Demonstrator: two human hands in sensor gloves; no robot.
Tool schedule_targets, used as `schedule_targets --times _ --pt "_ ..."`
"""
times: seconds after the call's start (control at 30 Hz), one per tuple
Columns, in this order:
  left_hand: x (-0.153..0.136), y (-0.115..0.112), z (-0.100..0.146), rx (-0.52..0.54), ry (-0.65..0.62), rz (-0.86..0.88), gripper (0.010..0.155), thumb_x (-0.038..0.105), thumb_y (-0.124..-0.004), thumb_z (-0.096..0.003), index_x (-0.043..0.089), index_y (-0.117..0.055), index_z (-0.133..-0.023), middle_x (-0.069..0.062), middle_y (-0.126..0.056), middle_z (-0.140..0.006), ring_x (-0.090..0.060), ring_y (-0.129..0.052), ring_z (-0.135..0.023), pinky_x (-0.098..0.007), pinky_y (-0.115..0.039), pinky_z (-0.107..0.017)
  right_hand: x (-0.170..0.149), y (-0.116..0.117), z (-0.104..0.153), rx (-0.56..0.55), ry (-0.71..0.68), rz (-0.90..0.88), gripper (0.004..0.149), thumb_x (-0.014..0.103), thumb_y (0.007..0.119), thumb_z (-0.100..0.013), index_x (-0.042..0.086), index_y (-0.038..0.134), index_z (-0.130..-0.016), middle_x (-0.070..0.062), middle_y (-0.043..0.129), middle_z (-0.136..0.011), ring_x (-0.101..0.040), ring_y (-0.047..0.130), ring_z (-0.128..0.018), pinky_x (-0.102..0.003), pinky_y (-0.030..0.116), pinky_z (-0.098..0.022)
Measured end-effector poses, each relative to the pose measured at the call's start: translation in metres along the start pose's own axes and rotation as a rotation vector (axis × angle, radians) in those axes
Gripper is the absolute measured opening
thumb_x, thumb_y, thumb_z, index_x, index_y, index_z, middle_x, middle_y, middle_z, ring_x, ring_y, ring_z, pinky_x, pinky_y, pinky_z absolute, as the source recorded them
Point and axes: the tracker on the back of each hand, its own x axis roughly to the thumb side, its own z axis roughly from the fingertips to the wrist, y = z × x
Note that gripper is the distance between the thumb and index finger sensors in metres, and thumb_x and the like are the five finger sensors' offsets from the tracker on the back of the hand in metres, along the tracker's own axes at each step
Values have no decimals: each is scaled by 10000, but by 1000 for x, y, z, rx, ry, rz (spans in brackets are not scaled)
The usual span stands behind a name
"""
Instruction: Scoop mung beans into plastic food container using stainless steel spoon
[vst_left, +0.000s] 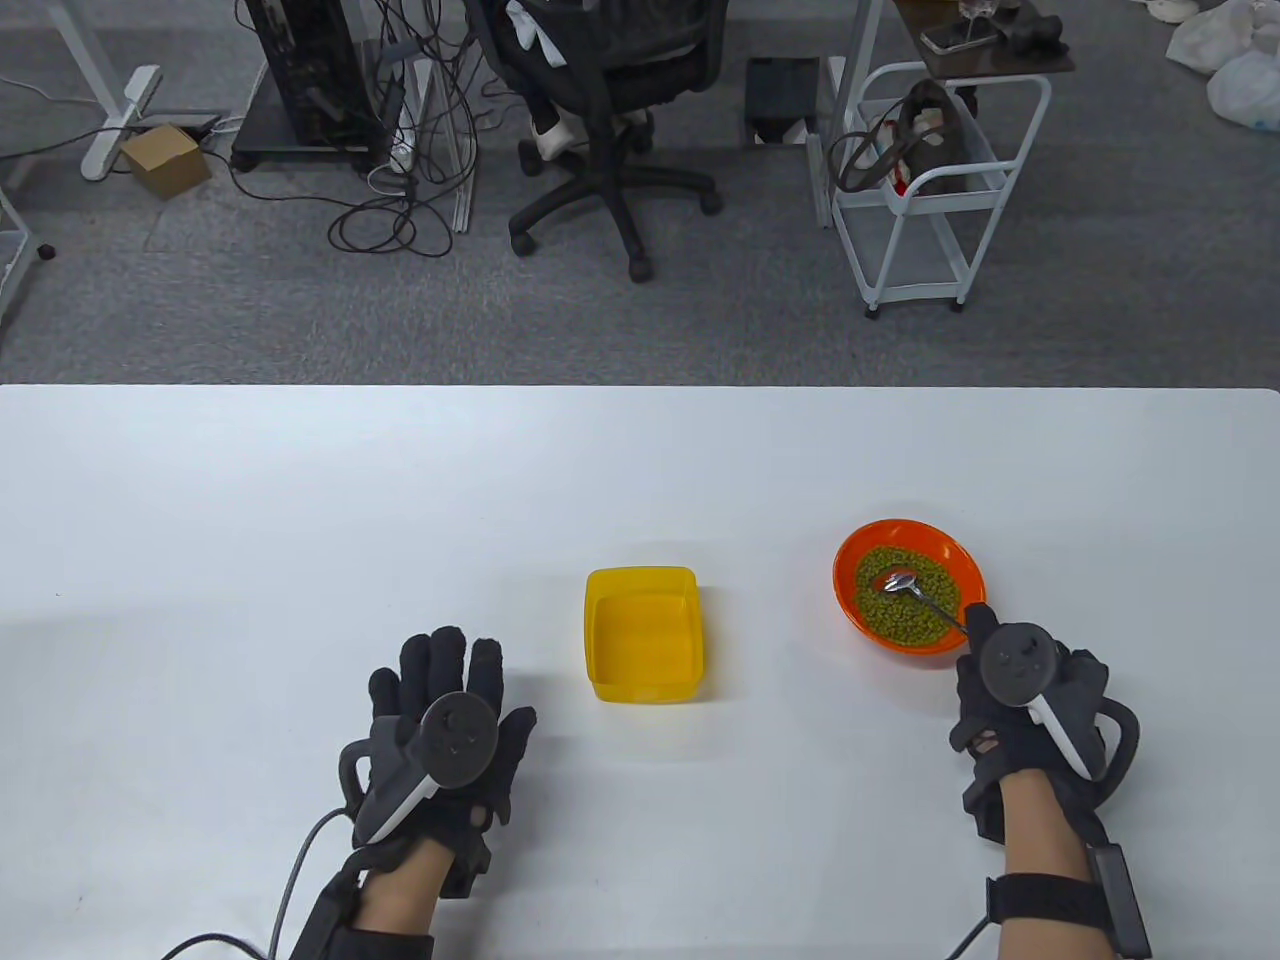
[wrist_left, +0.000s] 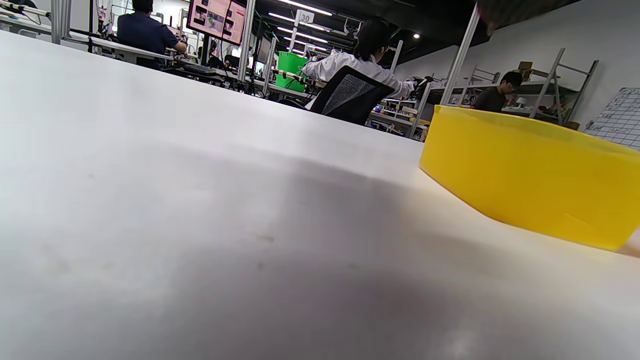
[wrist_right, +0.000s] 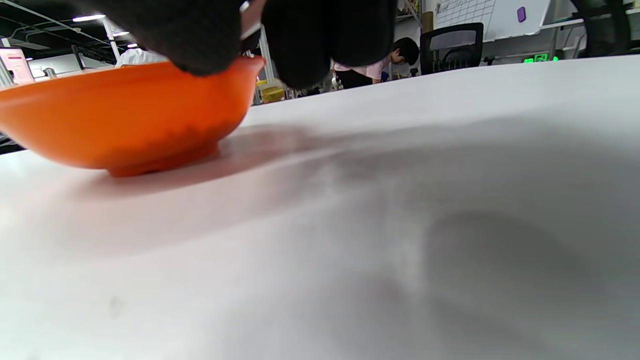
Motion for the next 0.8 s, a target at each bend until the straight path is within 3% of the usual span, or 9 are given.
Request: schedule_targets --times 0.37,0.5,0.8 --pt "-1 0 0 2 0 3 760 580 -608 -458 284 -268 -1071 -128 -86 -1128 -417 -102 -1039 -686 -99 -681 7 -4 4 -94 -64 -49 481 352 696 -528 290 617 -999 97 795 -776 -219 782 -753 -565 523 -734" --pt "-1 0 0 0 0 2 761 581 -607 -458 284 -268 -1071 -128 -85 -1128 -419 -100 -1038 -687 -98 -681 6 -9 6 -156 -111 -57 469 336 696 -525 289 640 -988 121 793 -749 -212 786 -721 -557 553 -714" --pt "-1 0 0 3 1 4 759 580 -607 -458 285 -268 -1071 -129 -85 -1128 -418 -101 -1038 -687 -97 -681 -3 -13 8 -244 -57 -76 473 332 692 -529 350 616 -996 122 796 -737 -207 795 -700 -547 574 -702"
